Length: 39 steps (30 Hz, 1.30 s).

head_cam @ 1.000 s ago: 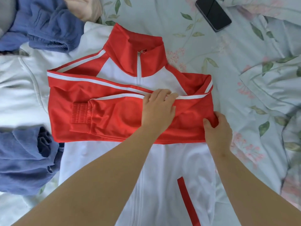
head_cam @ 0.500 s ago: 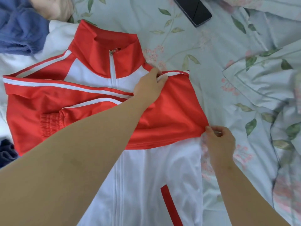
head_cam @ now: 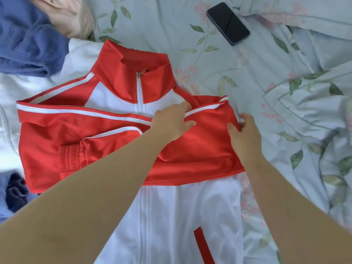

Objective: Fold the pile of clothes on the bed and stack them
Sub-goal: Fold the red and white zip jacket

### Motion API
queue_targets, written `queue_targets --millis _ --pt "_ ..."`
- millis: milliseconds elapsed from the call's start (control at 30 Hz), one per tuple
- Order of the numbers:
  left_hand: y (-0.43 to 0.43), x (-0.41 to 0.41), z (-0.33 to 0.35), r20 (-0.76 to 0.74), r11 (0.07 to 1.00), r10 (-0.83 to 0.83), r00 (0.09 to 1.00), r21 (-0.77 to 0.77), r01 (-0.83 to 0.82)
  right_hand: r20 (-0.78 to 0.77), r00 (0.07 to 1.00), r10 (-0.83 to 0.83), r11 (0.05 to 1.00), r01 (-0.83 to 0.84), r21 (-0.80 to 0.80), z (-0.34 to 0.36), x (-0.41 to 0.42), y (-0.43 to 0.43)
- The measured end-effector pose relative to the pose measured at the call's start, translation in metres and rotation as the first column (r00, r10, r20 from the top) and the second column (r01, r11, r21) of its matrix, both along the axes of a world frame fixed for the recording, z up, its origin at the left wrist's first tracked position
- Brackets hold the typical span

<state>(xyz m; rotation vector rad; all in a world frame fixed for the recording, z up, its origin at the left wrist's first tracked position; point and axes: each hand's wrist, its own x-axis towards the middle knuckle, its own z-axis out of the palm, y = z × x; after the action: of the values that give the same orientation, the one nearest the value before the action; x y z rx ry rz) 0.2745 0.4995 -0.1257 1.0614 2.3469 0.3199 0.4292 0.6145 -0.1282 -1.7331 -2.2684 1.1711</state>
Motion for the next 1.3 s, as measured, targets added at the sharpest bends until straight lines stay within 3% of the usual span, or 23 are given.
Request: queue_targets --millis 167,267,367,400,467,533,600,667,767,867,933,1033,1300 --pt "-0.024 -0.016 0.010 0.036 0.998 -0.042 0.998 -0.050 0.044 -0.187 0.979 0.084 0.996 -0.087 -0.011 -0.007 -0.051 0.037" --pt "-0.045 -0.027 0.017 0.068 0.985 -0.143 0.987 -0.091 0.149 -0.271 0.962 0.019 0.983 -0.068 -0.173 -0.003 -0.061 0.050" --pt "-0.071 -0.025 0.018 -0.182 0.989 -0.111 0.977 0.072 0.126 -0.223 0.974 0.049 0.961 -0.106 -0.254 0.009 -0.059 0.062" --pt "-0.081 -0.022 0.017 -0.275 0.980 -0.023 0.961 0.184 0.076 -0.180 0.981 0.072 0.972 -0.110 -0.209 0.014 -0.058 0.066" --pt "-0.100 -0.018 0.016 -0.356 0.958 0.117 0.927 0.288 -0.011 0.081 0.980 0.182 0.978 -0.189 0.087 0.020 -0.065 0.071" --pt "-0.114 -0.017 0.011 -0.368 0.982 0.087 0.926 0.190 -0.017 0.252 0.953 0.168 0.891 -0.256 0.376 0.023 -0.071 0.068" --pt "-0.123 -0.020 0.005 -0.406 0.992 0.032 0.913 0.123 0.020 0.346 0.921 0.179 0.822 -0.333 0.462 0.021 -0.077 0.061" --pt "-0.126 -0.028 0.003 -0.427 0.995 0.044 0.903 0.103 0.000 0.425 0.879 0.216 0.751 -0.428 0.503 0.015 -0.078 0.053" --pt "-0.129 -0.044 0.006 -0.400 0.990 0.100 0.911 0.129 -0.052 0.312 0.861 0.401 0.668 -0.508 0.544 0.011 -0.078 0.034" --pt "-0.139 -0.051 0.011 -0.425 0.999 0.008 0.905 0.040 0.010 0.218 0.694 0.687 0.548 -0.691 0.472 0.005 -0.077 0.005" --pt "-0.151 -0.049 0.013 -0.473 0.997 -0.074 0.878 -0.053 0.056 0.291 0.610 0.737 0.516 -0.786 0.341 -0.003 -0.073 -0.009" --pt "-0.167 -0.051 0.014 -0.525 0.993 -0.078 0.848 -0.118 0.018 0.449 0.569 0.689 0.520 -0.819 0.242 -0.013 -0.066 -0.019" --pt "-0.175 -0.084 0.025 -0.627 0.997 0.076 0.776 0.036 -0.068 0.346 0.720 0.602 0.653 -0.693 0.307 -0.009 -0.100 -0.024"
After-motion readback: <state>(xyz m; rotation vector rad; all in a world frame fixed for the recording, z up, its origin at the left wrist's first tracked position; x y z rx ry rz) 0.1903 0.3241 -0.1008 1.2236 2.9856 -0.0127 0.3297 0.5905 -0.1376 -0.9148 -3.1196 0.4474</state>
